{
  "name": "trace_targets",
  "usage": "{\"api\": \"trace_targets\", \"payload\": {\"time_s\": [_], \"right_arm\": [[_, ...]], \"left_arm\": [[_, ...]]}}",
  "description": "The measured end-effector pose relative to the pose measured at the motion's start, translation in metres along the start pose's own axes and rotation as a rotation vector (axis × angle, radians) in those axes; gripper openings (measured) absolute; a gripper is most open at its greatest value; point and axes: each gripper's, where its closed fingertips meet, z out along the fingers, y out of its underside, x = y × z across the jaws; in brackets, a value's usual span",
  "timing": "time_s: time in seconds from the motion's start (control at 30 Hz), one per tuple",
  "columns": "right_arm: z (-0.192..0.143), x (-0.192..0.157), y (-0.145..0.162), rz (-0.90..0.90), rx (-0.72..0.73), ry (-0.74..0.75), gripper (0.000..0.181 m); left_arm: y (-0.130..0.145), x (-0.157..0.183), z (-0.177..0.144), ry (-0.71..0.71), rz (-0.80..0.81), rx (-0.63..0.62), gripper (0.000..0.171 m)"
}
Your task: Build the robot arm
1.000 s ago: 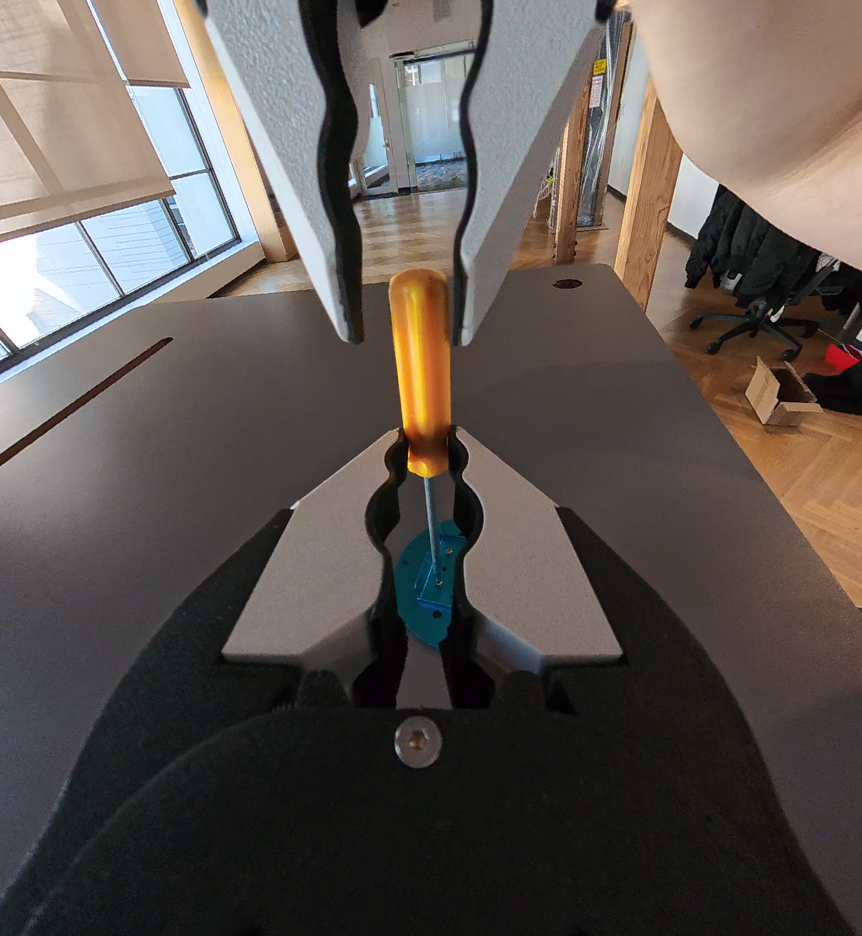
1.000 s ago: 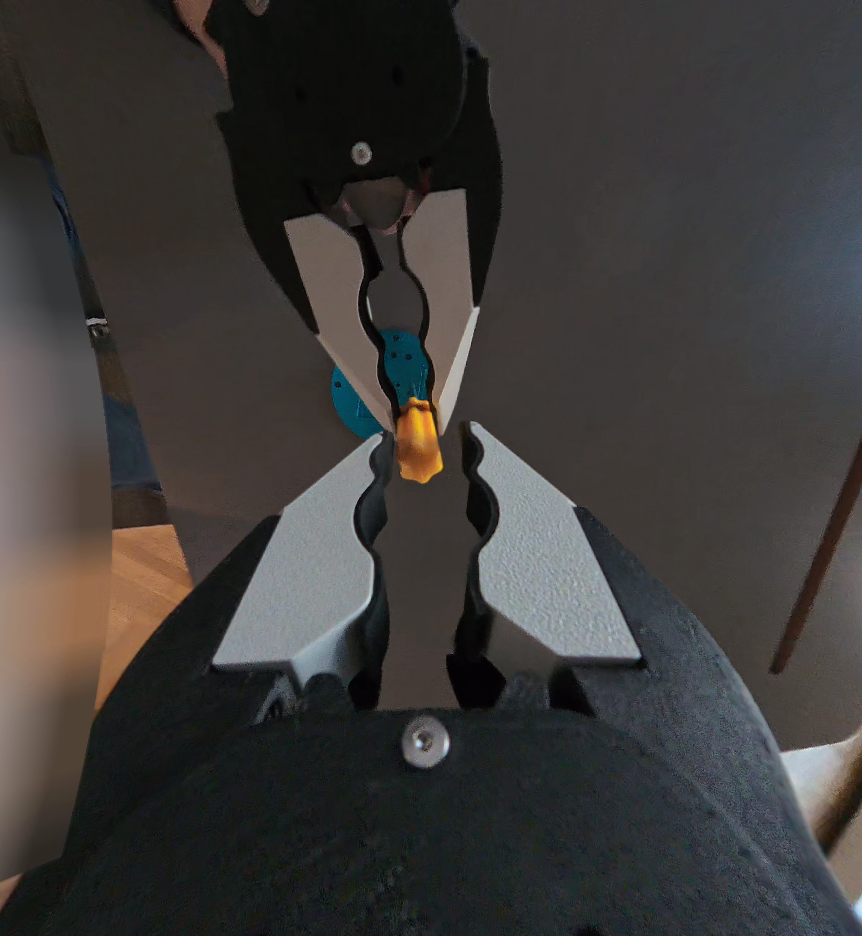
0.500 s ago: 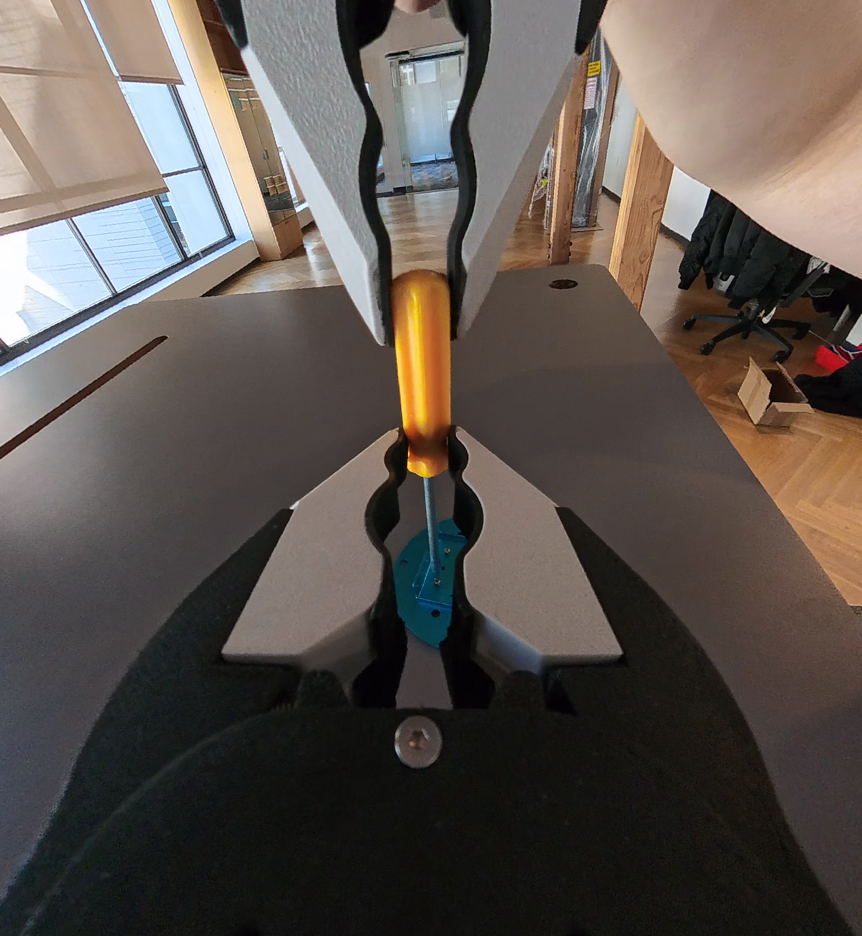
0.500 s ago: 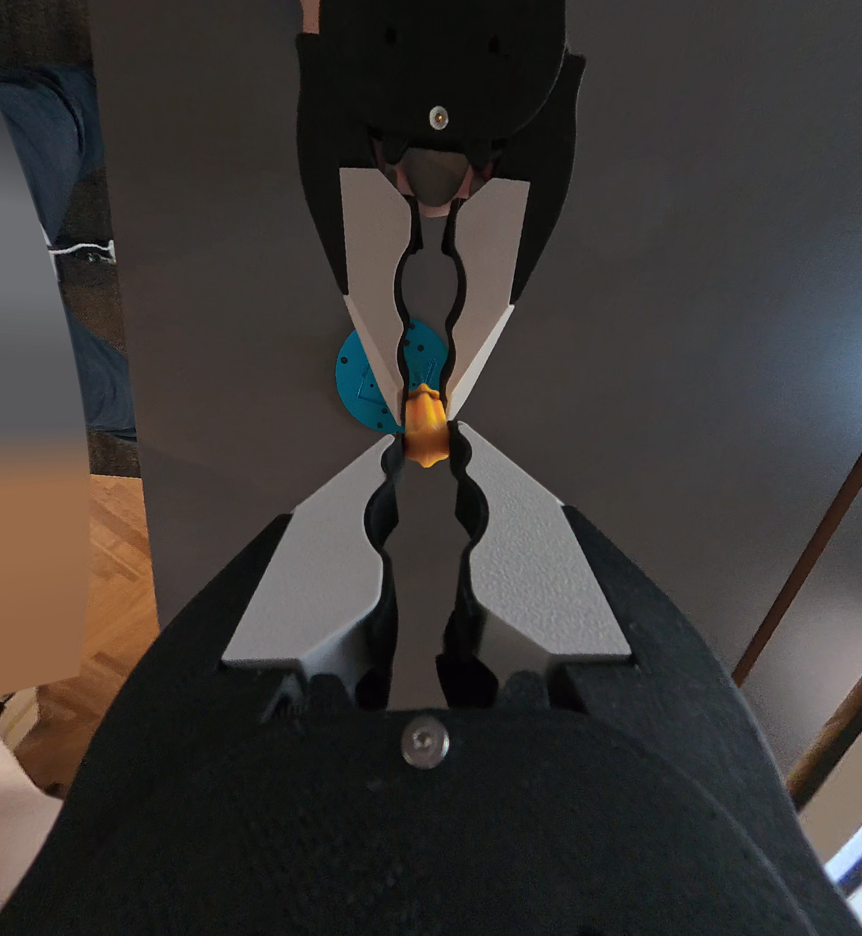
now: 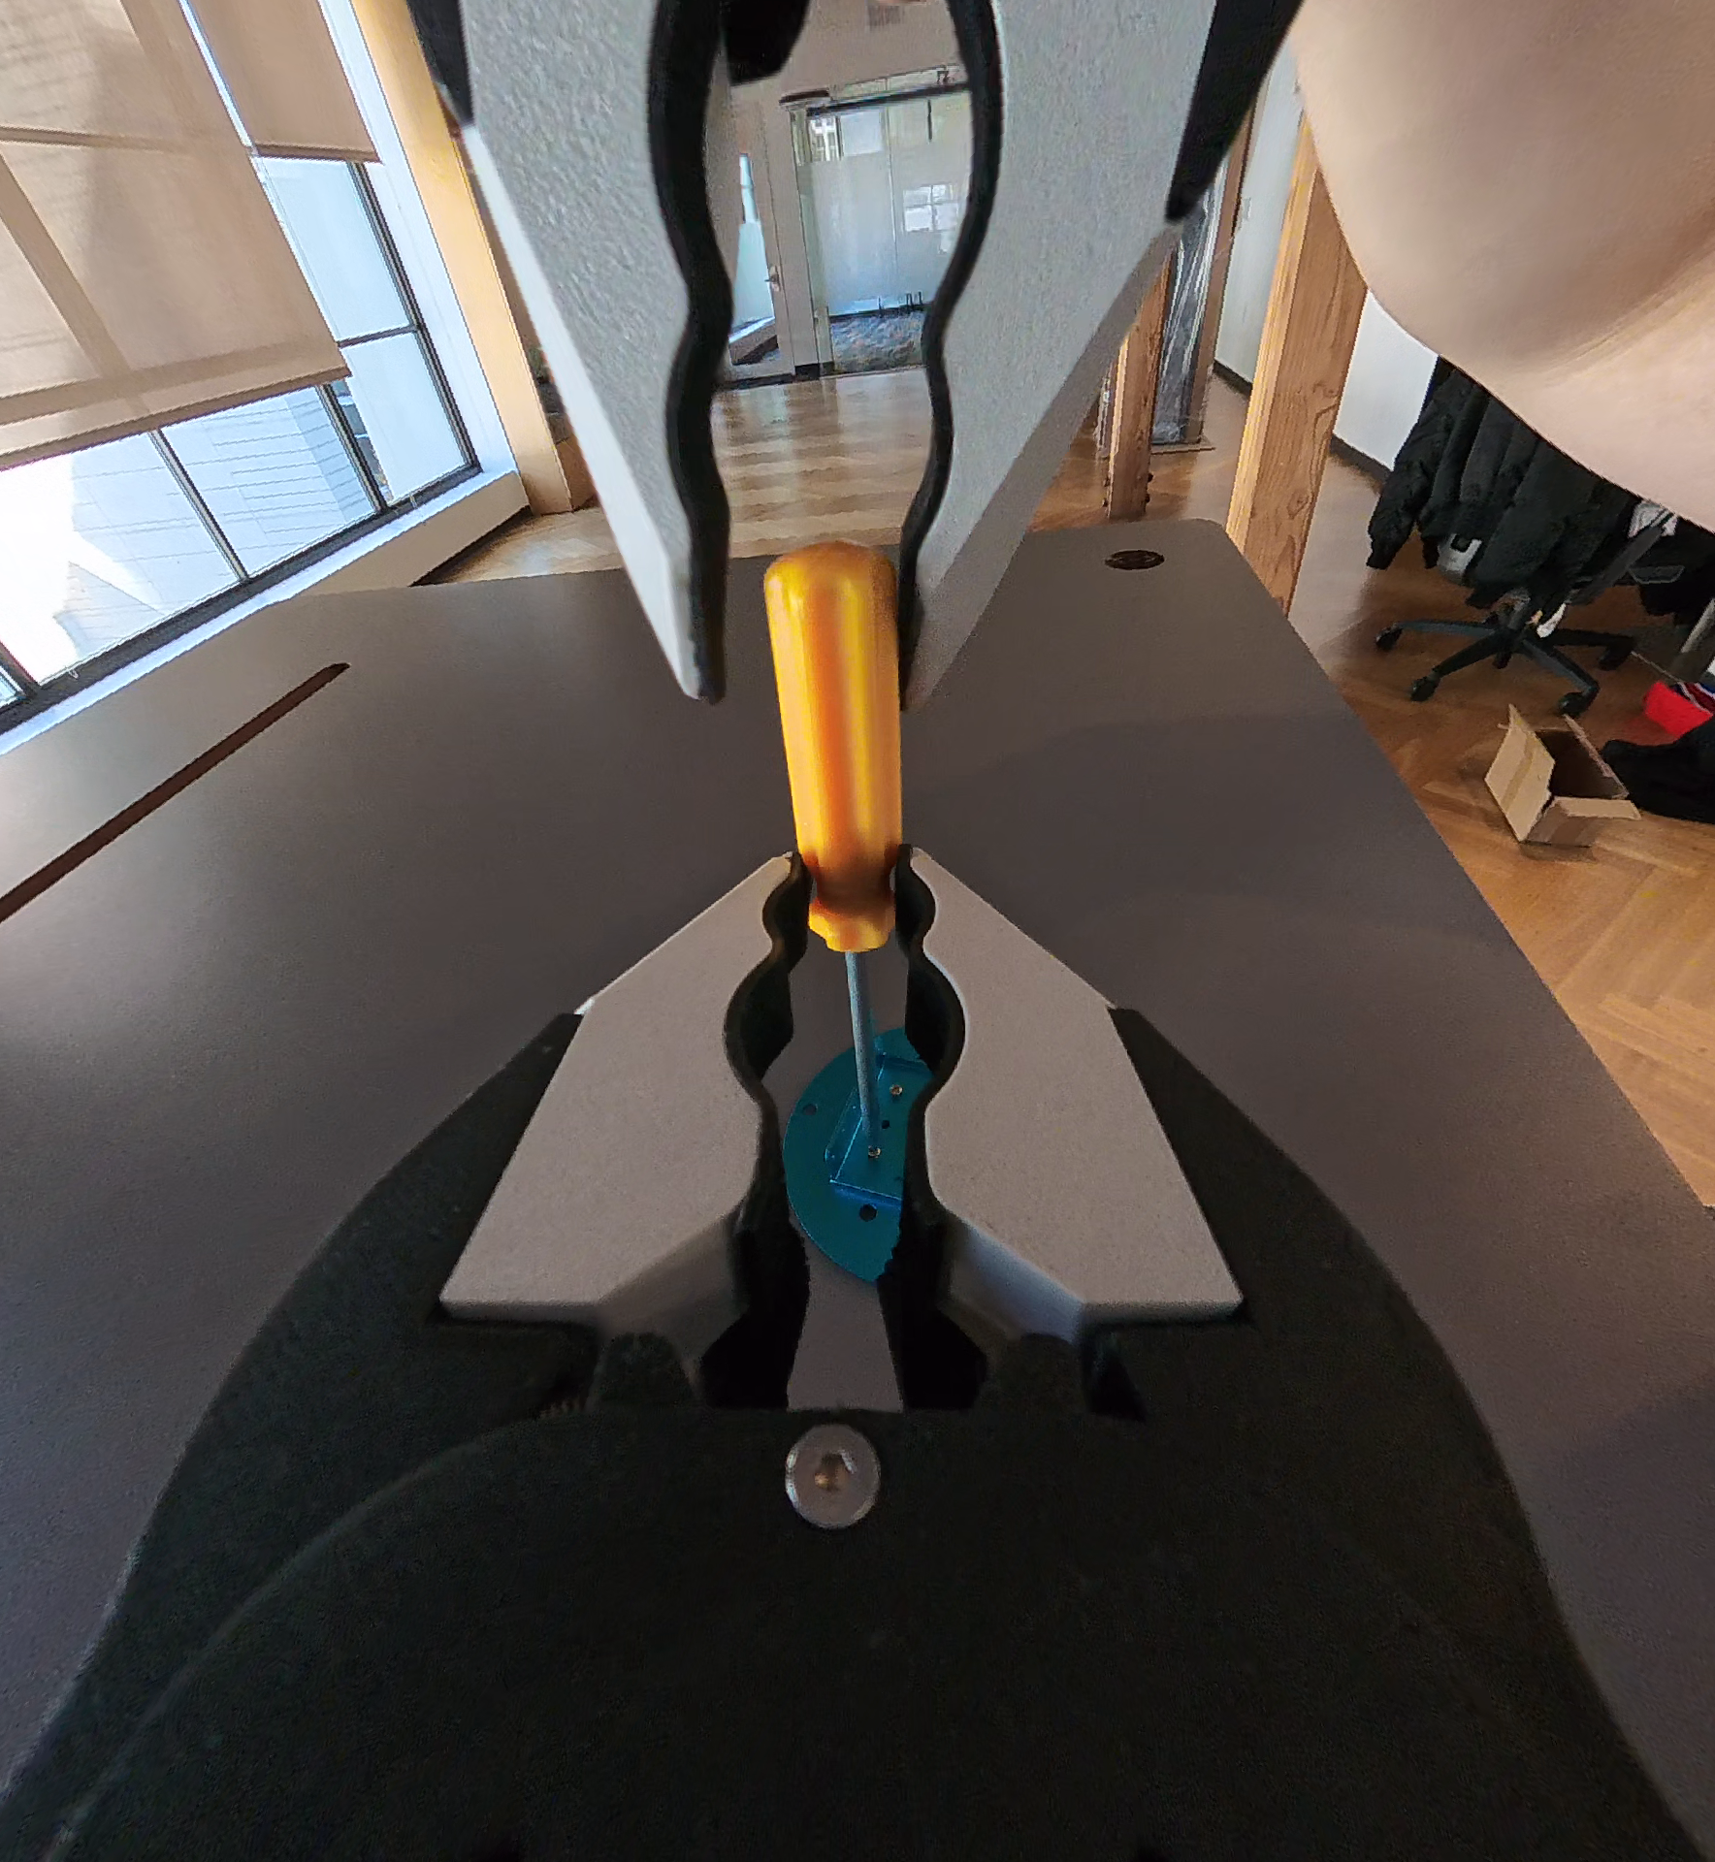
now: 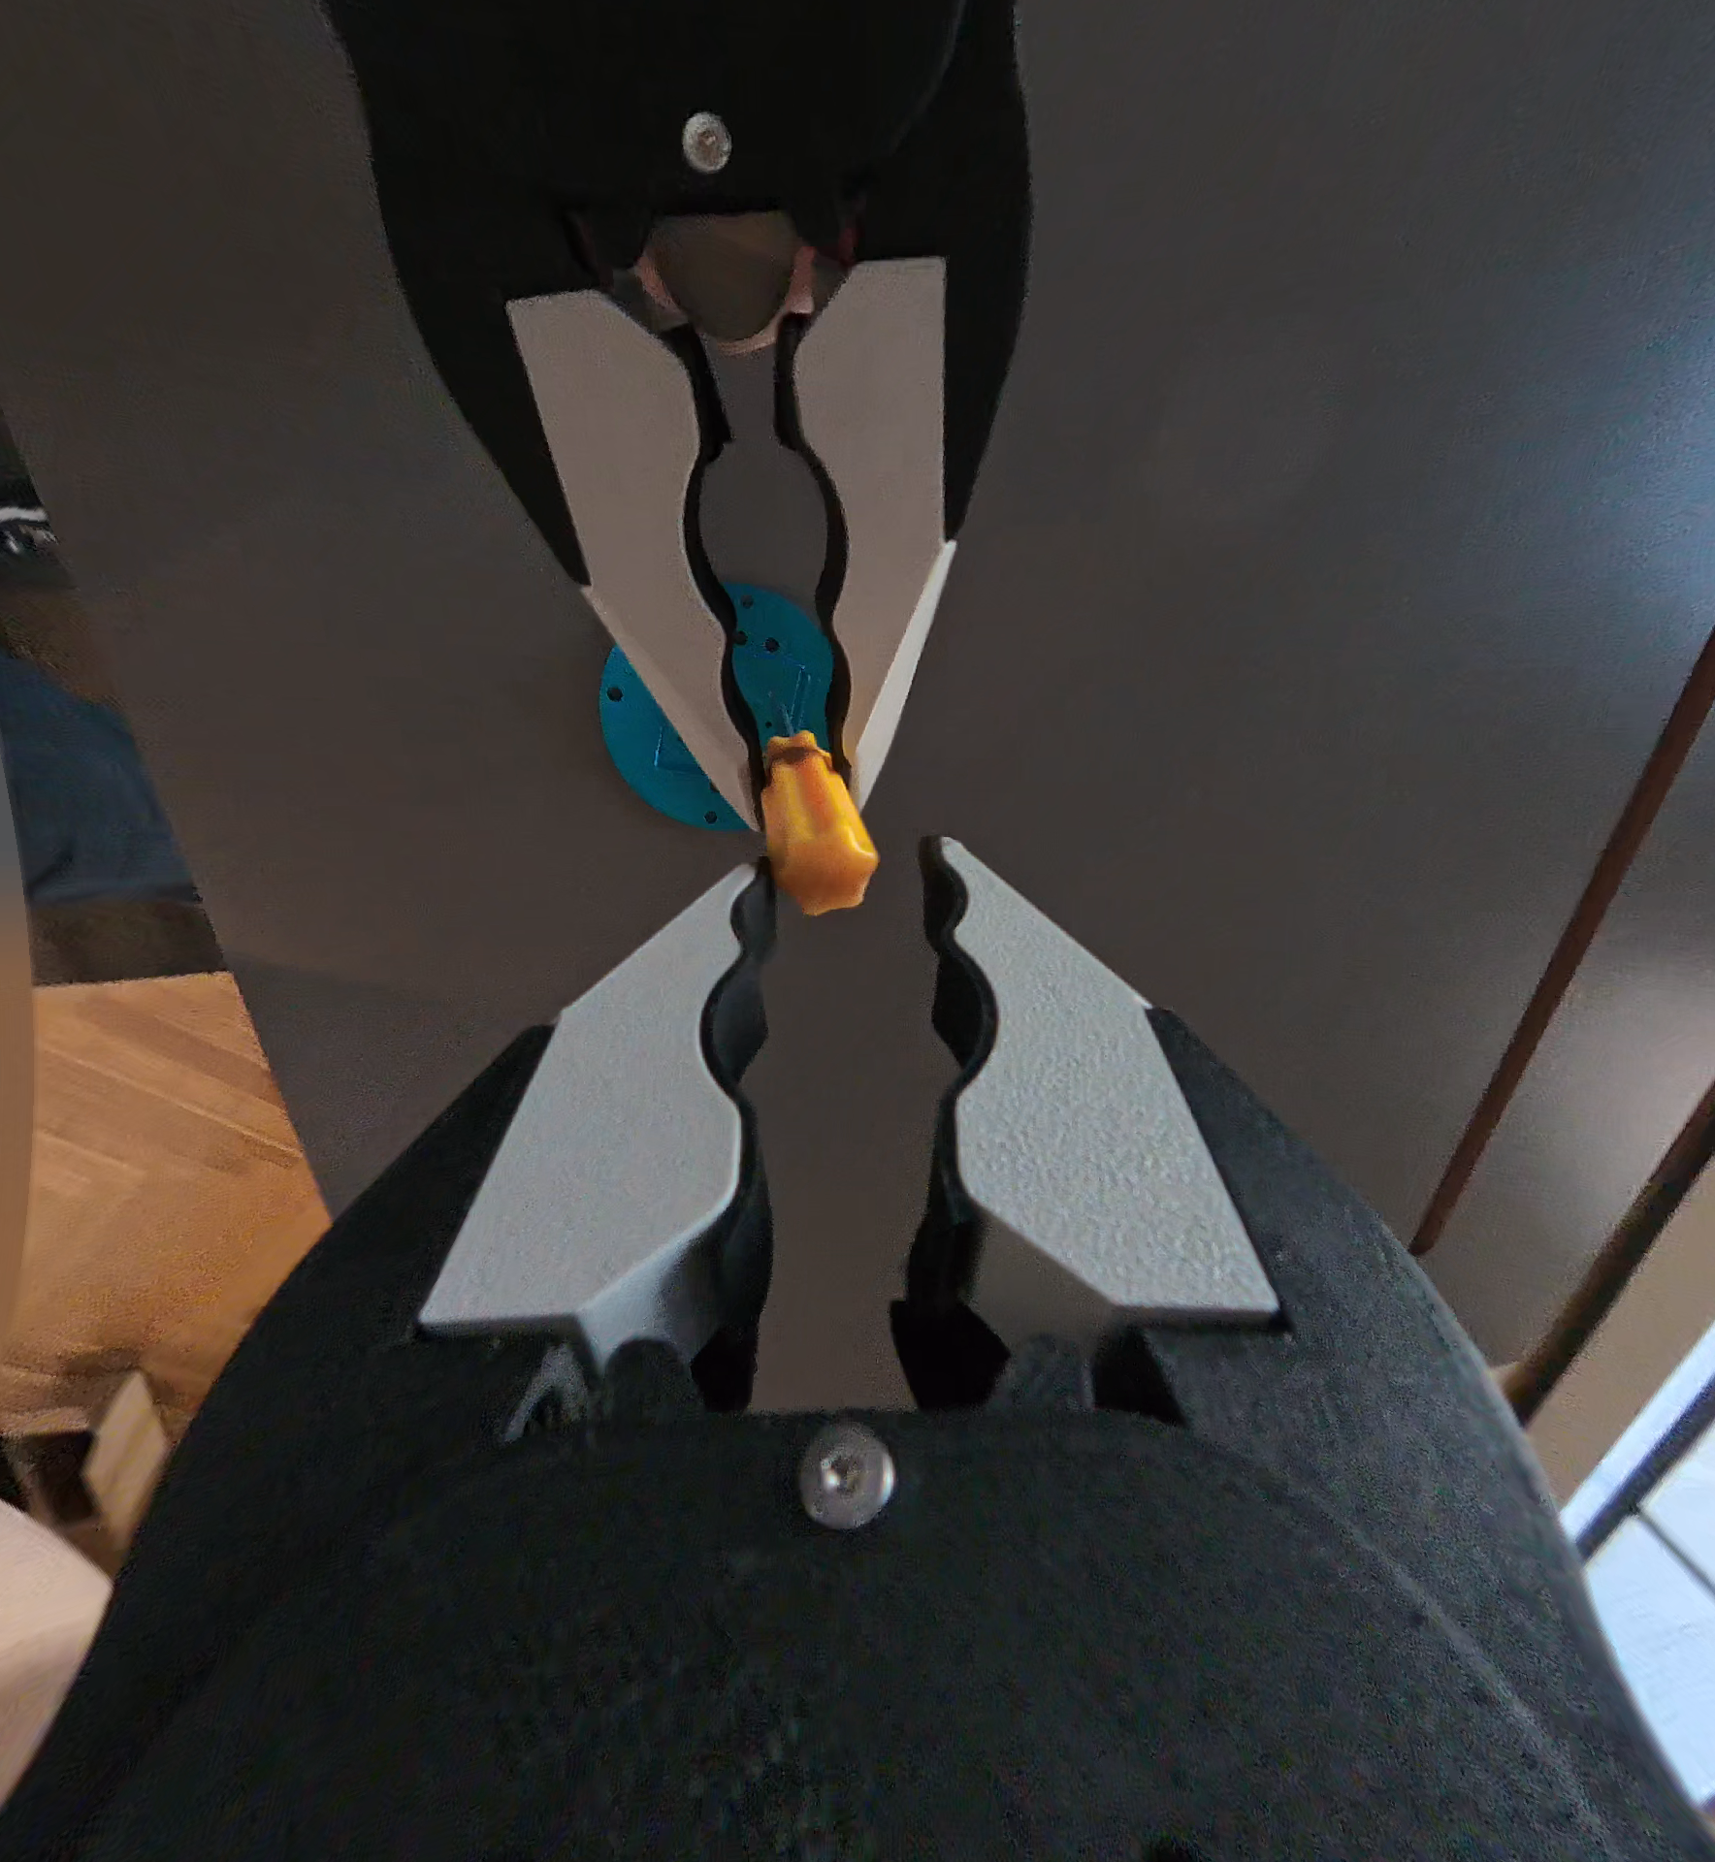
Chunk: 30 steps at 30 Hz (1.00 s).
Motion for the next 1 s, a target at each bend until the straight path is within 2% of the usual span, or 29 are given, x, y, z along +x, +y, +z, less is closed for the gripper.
{"api": "trace_targets", "payload": {"time_s": [0.07,0.13,0.3,0.53,1.0], "right_arm": [[0.0016,-0.0034,-0.0027,-0.053,0.017,-0.009,0.02],[0.0021,-0.0014,-0.004,-0.028,0.031,-0.019,0.02],[0.0029,-0.0012,-0.0025,0.127,0.031,-0.077,0.018],[0.0029,0.001,0.0,0.258,-0.017,-0.06,0.019],[0.0033,0.0035,0.002,0.302,-0.048,-0.054,0.019]], "left_arm": [[0.0001,-0.0011,-0.0006,-0.003,-0.009,0.001,0.014],[0.0004,-0.0028,-0.0013,0.0,-0.022,0.006,0.014],[0.0003,-0.0041,-0.0016,-0.007,-0.024,0.008,0.015],[0.0001,-0.0058,-0.002,-0.022,-0.019,0.013,0.014],[0.001,-0.009,-0.0029,-0.025,-0.021,0.016,0.016]]}}
